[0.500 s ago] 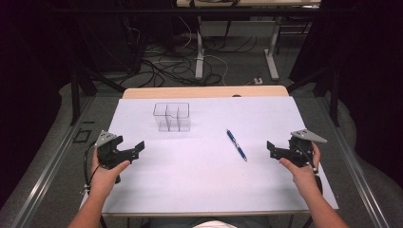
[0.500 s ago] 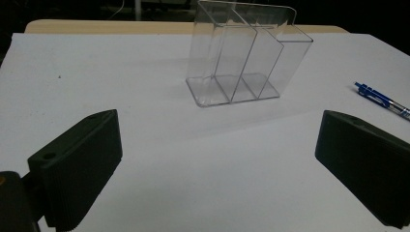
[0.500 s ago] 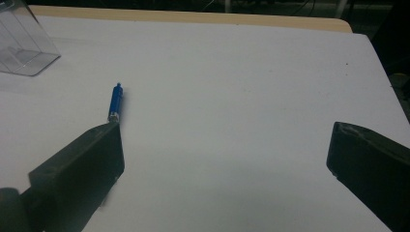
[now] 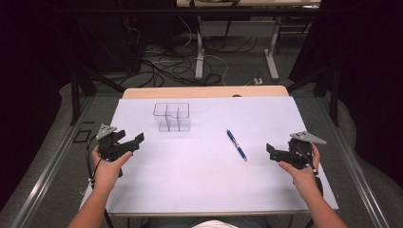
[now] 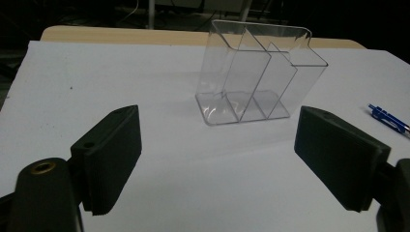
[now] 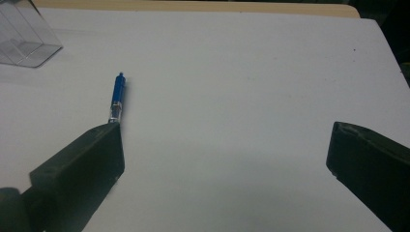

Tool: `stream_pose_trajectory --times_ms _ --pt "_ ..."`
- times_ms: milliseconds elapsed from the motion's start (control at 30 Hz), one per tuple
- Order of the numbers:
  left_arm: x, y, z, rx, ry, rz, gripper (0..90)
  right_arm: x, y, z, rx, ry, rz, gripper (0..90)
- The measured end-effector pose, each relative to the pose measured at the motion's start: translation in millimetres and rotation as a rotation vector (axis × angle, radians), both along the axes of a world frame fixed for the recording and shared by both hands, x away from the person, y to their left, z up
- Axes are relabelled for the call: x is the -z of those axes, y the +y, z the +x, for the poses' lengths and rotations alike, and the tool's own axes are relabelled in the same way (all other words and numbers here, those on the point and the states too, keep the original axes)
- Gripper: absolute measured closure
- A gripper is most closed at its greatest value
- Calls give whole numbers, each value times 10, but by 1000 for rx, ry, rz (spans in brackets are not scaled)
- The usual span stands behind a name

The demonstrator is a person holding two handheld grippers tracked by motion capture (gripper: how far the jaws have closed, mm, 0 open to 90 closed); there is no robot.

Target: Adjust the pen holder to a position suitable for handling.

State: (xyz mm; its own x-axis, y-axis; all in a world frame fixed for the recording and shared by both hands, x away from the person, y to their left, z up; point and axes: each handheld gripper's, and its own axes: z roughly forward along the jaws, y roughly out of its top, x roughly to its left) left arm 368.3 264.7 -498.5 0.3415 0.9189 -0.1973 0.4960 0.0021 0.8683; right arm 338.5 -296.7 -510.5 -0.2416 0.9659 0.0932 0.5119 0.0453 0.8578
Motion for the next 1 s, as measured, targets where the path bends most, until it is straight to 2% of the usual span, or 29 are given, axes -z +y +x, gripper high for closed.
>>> stream_pose_trajectory --times_ms 267,333,433,533,633,700,800,1000 --pt "-101 -83 219 1 22 9 261 -4 -5 -20 -11 13 4 3" --pt "-130 -108 272 0 22 14 305 -5 -6 -22 -3 3 0 8" --pt "-175 -142 345 -6 21 21 374 -5 -14 -29 0 15 5 18" --pt "-227 -174 424 -14 39 31 442 -2 -31 -27 0 21 9 25" --pt "-258 -190 475 -23 43 33 479 -3 -44 -27 7 22 14 31" --pt "-310 -212 553 -32 44 50 502 -2 -49 -29 16 16 19 35" --pt "-367 -228 629 -31 51 46 548 -7 -73 -33 10 19 15 39" --pt "-438 -255 783 -47 67 69 571 -11 -73 -43 17 27 31 44"
